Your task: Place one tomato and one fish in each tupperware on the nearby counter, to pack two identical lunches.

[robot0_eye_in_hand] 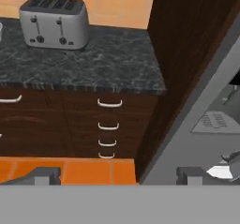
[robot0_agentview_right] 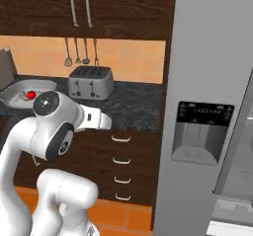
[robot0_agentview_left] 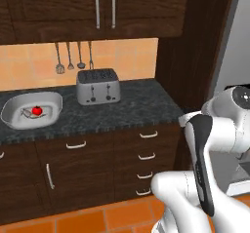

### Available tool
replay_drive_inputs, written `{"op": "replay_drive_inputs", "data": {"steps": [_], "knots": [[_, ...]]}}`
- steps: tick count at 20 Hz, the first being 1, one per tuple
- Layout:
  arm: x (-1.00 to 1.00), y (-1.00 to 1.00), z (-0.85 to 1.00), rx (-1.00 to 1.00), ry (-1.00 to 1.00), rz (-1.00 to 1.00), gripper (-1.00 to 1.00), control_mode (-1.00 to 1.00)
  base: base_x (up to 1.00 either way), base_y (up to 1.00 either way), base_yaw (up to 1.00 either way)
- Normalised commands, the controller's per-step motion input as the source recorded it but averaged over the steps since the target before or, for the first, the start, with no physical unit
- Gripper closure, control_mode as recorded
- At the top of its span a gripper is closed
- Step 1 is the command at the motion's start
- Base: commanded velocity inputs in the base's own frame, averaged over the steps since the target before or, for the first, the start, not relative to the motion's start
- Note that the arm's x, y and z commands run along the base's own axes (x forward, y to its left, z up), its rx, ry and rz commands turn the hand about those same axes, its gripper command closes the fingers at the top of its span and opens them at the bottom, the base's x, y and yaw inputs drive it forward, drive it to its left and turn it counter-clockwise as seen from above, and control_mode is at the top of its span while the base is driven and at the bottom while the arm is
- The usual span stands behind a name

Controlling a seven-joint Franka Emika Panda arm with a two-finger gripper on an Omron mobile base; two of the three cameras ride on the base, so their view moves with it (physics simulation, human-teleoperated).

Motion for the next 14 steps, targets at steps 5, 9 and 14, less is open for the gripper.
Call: {"op": "replay_drive_inputs", "data": {"steps": [5,9,14], "knots": [[0.0,0.0,0.0,0.0,0.0,0.0,-1.0,1.0,0.0,-1.0,-0.05],[0.0,0.0,0.0,0.0,0.0,0.0,-1.0,1.0,0.01,-1.0,-0.03],[0.0,0.0,0.0,0.0,0.0,0.0,-1.0,1.0,0.12,-1.0,-0.03]]}}
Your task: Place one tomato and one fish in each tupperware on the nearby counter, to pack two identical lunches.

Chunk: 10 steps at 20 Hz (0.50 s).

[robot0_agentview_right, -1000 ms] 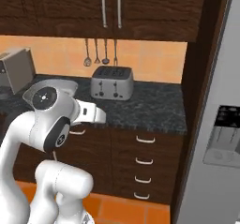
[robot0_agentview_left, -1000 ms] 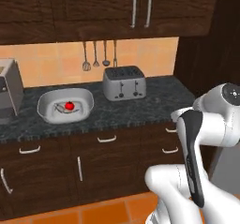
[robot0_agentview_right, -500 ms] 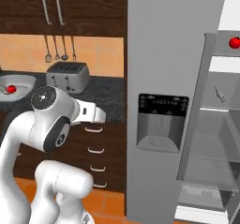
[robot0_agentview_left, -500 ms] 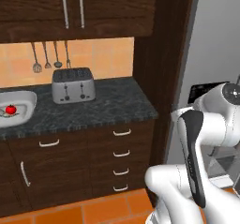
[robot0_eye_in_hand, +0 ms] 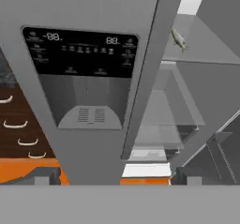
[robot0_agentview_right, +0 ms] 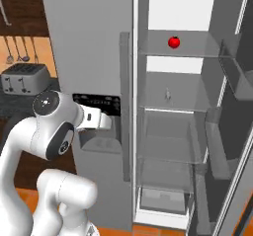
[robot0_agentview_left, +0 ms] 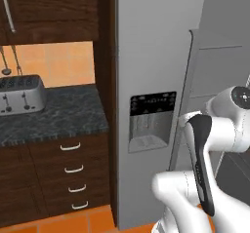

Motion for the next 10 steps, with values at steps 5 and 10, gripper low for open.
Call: {"op": "replay_drive_inputs", "data": {"steps": [5,10], "knots": [[0.0,0.0,0.0,0.0,0.0,0.0,-1.0,1.0,0.29,-0.85,-0.02],[0.0,0.0,0.0,0.0,0.0,0.0,-1.0,1.0,0.62,-0.19,0.0]]}}
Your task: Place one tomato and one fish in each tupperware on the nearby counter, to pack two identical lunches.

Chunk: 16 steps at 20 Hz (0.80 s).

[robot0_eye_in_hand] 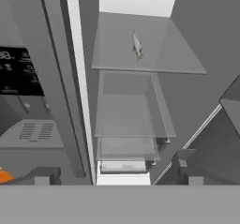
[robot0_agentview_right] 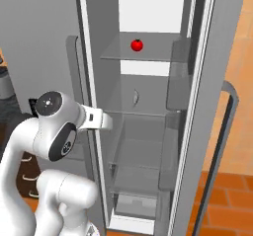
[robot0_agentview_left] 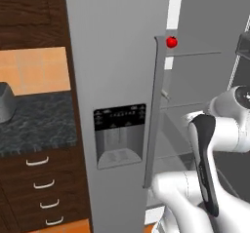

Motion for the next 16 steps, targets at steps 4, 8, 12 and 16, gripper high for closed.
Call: {"op": "replay_drive_inputs", "data": {"steps": [4,8,12,16], "knots": [[0.0,0.0,0.0,0.0,0.0,0.0,-1.0,1.0,0.59,-0.3,0.0],[0.0,0.0,0.0,0.0,0.0,0.0,-1.0,1.0,0.3,-0.55,0.0],[0.0,0.0,0.0,0.0,0.0,0.0,-1.0,1.0,0.35,-0.26,0.0],[0.5,0.0,-0.05,0.0,0.0,0.01,-1.0,-1.0,0.12,0.0,0.0]]}}
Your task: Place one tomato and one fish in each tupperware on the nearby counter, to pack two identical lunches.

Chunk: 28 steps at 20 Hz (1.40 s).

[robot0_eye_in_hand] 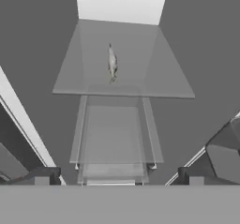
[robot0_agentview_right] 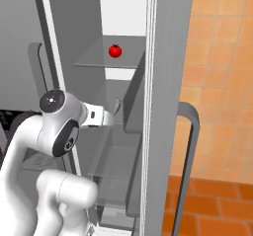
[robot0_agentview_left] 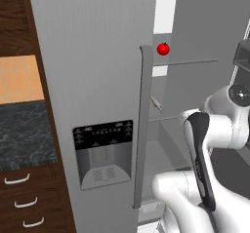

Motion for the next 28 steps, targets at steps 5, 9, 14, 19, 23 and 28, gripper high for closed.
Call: {"op": "replay_drive_inputs", "data": {"steps": [5,9,14,19,23,28], "knots": [[0.88,0.0,-0.22,0.0,0.0,0.07,-1.0,-1.0,0.0,0.0,0.0],[0.87,-0.02,-0.25,0.01,0.0,0.08,-1.0,-1.0,0.0,0.0,0.0],[0.68,0.0,-0.2,0.0,0.02,0.07,-1.0,-1.0,0.0,0.0,0.0],[0.68,-0.01,-0.22,0.0,0.01,0.08,-1.0,-1.0,0.0,0.0,0.0],[0.75,-0.05,-0.31,0.0,0.01,0.08,-1.0,-1.0,0.0,0.0,0.0],[0.7,-0.01,-0.37,0.0,0.01,0.07,-1.0,-1.0,0.0,0.0,0.0]]}}
